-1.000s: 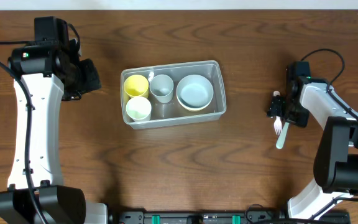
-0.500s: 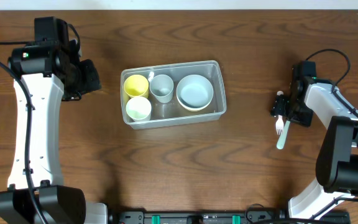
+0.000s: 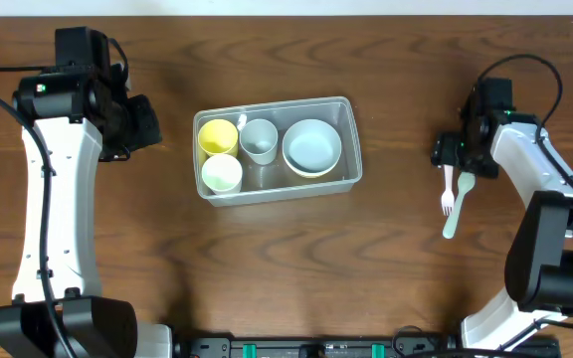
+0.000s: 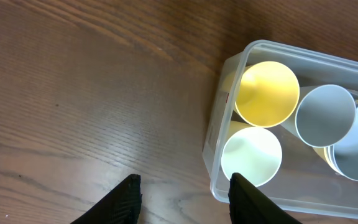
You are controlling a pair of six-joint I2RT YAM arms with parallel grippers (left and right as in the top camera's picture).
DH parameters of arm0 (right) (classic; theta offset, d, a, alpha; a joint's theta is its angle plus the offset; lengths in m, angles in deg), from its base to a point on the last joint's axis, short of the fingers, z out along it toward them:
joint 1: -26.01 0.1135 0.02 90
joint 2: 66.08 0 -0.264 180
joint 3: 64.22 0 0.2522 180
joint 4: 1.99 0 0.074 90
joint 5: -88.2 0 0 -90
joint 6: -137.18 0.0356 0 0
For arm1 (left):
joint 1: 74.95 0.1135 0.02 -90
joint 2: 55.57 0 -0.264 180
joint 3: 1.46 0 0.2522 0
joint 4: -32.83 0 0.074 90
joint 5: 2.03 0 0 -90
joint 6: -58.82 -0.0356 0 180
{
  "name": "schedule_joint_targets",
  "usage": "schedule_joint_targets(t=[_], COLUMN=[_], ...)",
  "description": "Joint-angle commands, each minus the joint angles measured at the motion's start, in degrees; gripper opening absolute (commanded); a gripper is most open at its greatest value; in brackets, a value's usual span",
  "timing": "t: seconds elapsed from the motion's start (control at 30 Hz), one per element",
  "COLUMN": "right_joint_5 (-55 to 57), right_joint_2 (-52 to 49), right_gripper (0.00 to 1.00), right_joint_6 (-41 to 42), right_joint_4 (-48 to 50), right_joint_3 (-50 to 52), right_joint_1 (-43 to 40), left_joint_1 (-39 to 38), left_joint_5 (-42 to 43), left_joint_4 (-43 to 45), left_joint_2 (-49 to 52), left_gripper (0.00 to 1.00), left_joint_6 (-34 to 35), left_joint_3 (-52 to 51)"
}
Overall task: Pack container
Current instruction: 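Lower the right gripper to the pink fork and grasp it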
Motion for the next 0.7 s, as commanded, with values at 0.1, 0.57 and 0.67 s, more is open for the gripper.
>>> schedule_joint_targets(t=[0.1, 0.57, 0.67], right_joint_5=[-3.1, -1.1, -1.1], right_joint_2=[1.3, 1.3, 1.3], right_gripper=[0.82, 0.82, 0.82], right_joint_6=[-4.2, 2.5, 2.5], right_joint_4=[-0.5, -2.6, -2.5], right_joint_3=[-0.7, 4.6, 4.9], right_joint_1=[3.4, 4.5, 4.5], left_joint_1=[0.0, 0.0, 0.0], left_joint_5=[0.2, 0.2, 0.2], left_joint_4=[-0.3, -0.3, -0.3], left_joint_2=[0.3, 0.3, 0.3], left_gripper=[0.47, 0.47, 0.47], left_joint_6=[0.1, 0.1, 0.1], left_joint_3=[-0.2, -0.2, -0.2])
